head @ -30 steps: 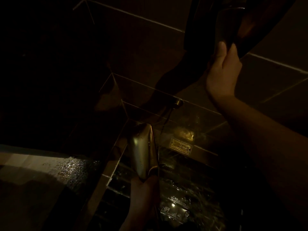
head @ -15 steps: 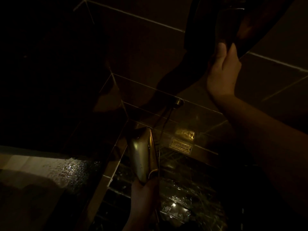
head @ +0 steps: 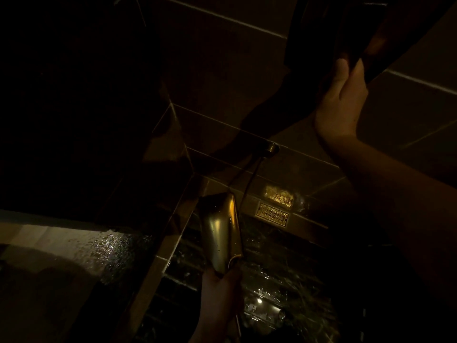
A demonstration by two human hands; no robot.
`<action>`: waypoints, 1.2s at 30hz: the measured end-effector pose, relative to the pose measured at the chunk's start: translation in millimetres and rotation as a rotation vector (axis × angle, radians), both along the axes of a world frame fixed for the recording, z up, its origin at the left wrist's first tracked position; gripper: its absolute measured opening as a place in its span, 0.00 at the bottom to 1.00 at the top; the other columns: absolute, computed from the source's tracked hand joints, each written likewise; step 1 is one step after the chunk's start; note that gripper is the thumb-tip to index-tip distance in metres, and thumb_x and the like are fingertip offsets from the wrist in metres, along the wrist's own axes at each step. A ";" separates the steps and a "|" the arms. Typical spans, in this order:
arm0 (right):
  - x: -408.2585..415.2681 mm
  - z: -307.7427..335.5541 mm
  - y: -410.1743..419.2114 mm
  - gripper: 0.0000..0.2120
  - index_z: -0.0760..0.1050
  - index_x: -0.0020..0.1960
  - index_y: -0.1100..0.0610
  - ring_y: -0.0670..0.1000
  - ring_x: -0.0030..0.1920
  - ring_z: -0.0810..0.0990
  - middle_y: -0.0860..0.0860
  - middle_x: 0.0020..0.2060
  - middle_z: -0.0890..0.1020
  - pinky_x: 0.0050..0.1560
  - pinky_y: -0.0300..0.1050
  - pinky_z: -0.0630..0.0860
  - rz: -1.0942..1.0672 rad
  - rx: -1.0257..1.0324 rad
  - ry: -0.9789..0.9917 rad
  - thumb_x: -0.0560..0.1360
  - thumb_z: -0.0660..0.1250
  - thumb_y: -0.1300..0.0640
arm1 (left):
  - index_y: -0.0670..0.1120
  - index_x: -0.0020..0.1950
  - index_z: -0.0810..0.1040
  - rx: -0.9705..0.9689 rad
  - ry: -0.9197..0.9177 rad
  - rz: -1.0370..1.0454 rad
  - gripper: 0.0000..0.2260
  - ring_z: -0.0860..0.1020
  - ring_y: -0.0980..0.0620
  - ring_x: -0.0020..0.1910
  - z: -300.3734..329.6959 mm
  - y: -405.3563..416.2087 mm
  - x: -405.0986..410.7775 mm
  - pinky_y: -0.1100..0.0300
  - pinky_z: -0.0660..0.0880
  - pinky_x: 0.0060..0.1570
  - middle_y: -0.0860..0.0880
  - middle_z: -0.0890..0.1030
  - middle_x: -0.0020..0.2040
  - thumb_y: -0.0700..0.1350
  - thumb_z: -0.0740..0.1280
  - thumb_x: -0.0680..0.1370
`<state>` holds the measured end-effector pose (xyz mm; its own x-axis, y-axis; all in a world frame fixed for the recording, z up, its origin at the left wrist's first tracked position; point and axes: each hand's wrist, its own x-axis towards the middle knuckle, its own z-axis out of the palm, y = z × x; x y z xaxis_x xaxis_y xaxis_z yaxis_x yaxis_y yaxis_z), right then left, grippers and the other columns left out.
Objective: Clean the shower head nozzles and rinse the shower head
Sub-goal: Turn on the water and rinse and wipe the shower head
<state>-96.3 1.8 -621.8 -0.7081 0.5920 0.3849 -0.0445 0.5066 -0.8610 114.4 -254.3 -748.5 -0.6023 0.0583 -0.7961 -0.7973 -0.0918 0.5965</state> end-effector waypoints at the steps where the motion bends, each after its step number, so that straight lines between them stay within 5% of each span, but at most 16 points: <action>1: -0.9 -0.6 0.6 0.16 0.69 0.66 0.56 0.31 0.54 0.76 0.37 0.52 0.77 0.51 0.28 0.72 -0.001 -0.008 -0.020 0.84 0.51 0.50 | 0.36 0.44 0.78 -0.007 0.000 -0.008 0.02 0.74 0.51 0.21 -1.6 -0.1 1.3 0.59 0.69 0.24 0.48 0.75 0.23 0.32 0.67 0.76; 3: -0.8 -1.2 3.7 0.18 0.68 0.69 0.56 0.37 0.59 0.76 0.40 0.56 0.77 0.57 0.34 0.73 0.009 0.004 -0.041 0.84 0.51 0.50 | 0.36 0.43 0.79 0.001 0.017 -0.020 0.01 0.75 0.50 0.21 -1.7 -0.1 2.8 0.59 0.69 0.25 0.46 0.76 0.24 0.33 0.69 0.75; 7: 2.7 -2.0 11.9 0.14 0.67 0.66 0.53 0.30 0.56 0.74 0.36 0.54 0.75 0.51 0.25 0.71 0.102 -0.004 -0.059 0.84 0.52 0.52 | 0.37 0.47 0.82 0.010 0.035 -0.039 0.09 0.81 0.45 0.30 1.4 1.7 0.3 0.54 0.75 0.34 0.40 0.83 0.32 0.38 0.73 0.69; 11: 5.3 -0.8 15.7 0.19 0.66 0.70 0.57 0.26 0.57 0.71 0.34 0.56 0.74 0.53 0.24 0.70 0.135 0.002 -0.098 0.84 0.51 0.50 | 0.43 0.59 0.79 0.065 0.082 -0.083 0.12 0.80 0.54 0.25 17.0 1.9 -2.9 0.60 0.74 0.24 0.49 0.82 0.28 0.41 0.73 0.76; 15: 13.0 17.5 13.0 0.21 0.66 0.72 0.53 0.31 0.59 0.71 0.39 0.62 0.73 0.53 0.24 0.69 0.174 -0.109 -0.228 0.83 0.54 0.47 | 0.40 0.67 0.71 0.270 0.014 -0.063 0.24 0.77 0.50 0.29 56.0 2.9 -4.8 0.58 0.73 0.25 0.44 0.79 0.35 0.50 0.69 0.75; 20: 68.7 48.0 -2.5 0.34 0.59 0.75 0.57 0.56 0.66 0.73 0.56 0.70 0.71 0.64 0.56 0.72 0.123 -0.501 -0.509 0.77 0.65 0.42 | 0.47 0.60 0.75 0.226 0.177 -0.121 0.10 0.83 0.44 0.38 102.9 12.2 -9.7 0.52 0.78 0.34 0.42 0.84 0.44 0.50 0.63 0.83; 23: 153.5 70.6 -44.3 0.28 0.72 0.62 0.47 0.52 0.59 0.78 0.47 0.58 0.79 0.53 0.50 0.75 0.271 -0.521 -0.707 0.70 0.63 0.31 | 0.48 0.51 0.81 0.156 0.236 -0.111 0.07 0.83 0.45 0.38 137.3 24.6 -12.6 0.52 0.78 0.34 0.42 0.85 0.42 0.51 0.68 0.81; 25: 205.9 84.1 -69.4 0.25 0.77 0.55 0.41 0.49 0.57 0.79 0.43 0.54 0.81 0.53 0.48 0.74 0.314 -0.608 -0.723 0.68 0.60 0.26 | 0.50 0.53 0.82 0.147 0.215 -0.055 0.06 0.84 0.44 0.44 162.7 34.4 -12.9 0.50 0.79 0.41 0.42 0.85 0.46 0.48 0.71 0.78; 27: 244.3 94.9 -81.4 0.24 0.76 0.60 0.39 0.46 0.61 0.78 0.42 0.59 0.81 0.62 0.50 0.73 0.285 -0.681 -0.687 0.73 0.55 0.28 | 0.47 0.59 0.81 0.168 0.217 -0.047 0.11 0.85 0.44 0.51 189.0 46.3 -10.2 0.49 0.78 0.49 0.43 0.86 0.51 0.46 0.73 0.77; 31: 287.0 129.9 -79.9 0.09 0.77 0.54 0.34 0.35 0.51 0.80 0.35 0.50 0.83 0.45 0.27 0.74 0.233 -0.633 -0.568 0.80 0.60 0.44 | 0.46 0.51 0.83 0.140 0.337 -0.137 0.04 0.84 0.44 0.52 243.6 82.8 9.5 0.47 0.80 0.53 0.44 0.86 0.50 0.42 0.73 0.77; 33: 299.5 144.1 -67.9 0.12 0.77 0.57 0.40 0.39 0.52 0.81 0.40 0.51 0.83 0.48 0.32 0.76 0.226 -0.550 -0.543 0.79 0.65 0.56 | 0.46 0.50 0.83 0.109 0.346 -0.148 0.03 0.84 0.45 0.50 268.0 106.2 18.8 0.49 0.81 0.52 0.44 0.85 0.48 0.41 0.73 0.77; 36: 315.1 165.1 -42.2 0.15 0.76 0.60 0.46 0.40 0.54 0.81 0.41 0.52 0.83 0.49 0.35 0.78 0.203 -0.467 -0.482 0.77 0.68 0.60 | 0.46 0.51 0.84 0.121 0.368 -0.219 0.05 0.84 0.45 0.50 296.0 136.5 30.9 0.48 0.82 0.53 0.44 0.86 0.48 0.42 0.74 0.76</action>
<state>218.8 -40.4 -456.6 -0.8499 0.4570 -0.2624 0.3426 0.1010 -0.9340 145.3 -117.8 -452.5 -0.8076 0.2958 -0.5102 -0.5420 -0.0316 0.8398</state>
